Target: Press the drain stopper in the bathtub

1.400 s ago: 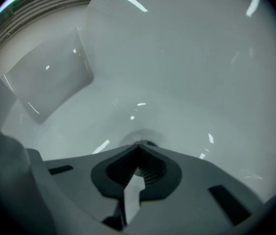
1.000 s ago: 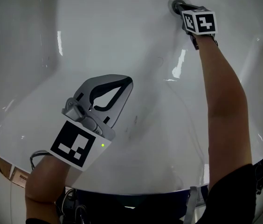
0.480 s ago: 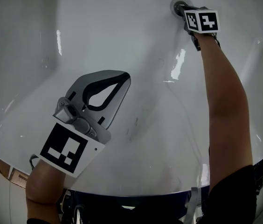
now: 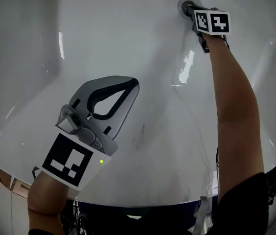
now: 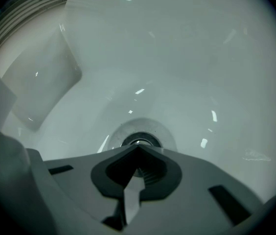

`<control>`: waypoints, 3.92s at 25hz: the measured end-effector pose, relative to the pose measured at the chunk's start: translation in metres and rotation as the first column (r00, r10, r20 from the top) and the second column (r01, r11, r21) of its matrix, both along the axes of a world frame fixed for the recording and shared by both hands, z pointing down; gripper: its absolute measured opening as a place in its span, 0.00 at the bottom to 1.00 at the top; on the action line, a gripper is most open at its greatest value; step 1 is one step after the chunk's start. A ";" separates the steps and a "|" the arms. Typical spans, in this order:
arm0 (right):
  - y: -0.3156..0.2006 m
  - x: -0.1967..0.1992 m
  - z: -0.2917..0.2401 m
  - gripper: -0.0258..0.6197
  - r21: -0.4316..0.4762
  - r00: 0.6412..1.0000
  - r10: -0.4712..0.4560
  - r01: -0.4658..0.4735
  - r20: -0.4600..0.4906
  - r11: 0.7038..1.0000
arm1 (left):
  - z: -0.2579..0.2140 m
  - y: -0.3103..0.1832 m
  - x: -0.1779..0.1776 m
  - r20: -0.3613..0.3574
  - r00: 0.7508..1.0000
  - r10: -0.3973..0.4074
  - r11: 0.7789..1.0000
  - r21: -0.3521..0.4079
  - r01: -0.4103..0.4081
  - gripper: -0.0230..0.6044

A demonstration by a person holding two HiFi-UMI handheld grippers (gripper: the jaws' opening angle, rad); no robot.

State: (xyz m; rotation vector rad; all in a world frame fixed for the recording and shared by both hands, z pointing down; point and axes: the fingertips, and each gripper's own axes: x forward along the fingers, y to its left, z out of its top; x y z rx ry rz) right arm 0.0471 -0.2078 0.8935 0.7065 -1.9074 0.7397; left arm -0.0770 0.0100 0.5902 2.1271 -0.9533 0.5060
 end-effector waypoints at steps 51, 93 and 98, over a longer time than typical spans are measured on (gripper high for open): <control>0.207 0.058 -0.715 0.06 0.389 0.754 -0.012 -0.326 0.657 0.861 | -0.406 0.039 0.040 -0.033 0.997 -0.070 0.940 0.331 0.077 0.05; 0.323 0.041 -0.838 0.06 0.374 0.619 -0.097 -0.336 0.780 0.864 | -0.509 0.096 0.110 -0.111 0.991 0.068 0.922 0.386 -0.020 0.05; 0.321 0.041 -0.837 0.06 0.355 0.603 -0.091 -0.334 0.793 0.873 | -0.511 0.090 0.107 -0.113 0.992 0.051 0.925 0.381 -0.004 0.05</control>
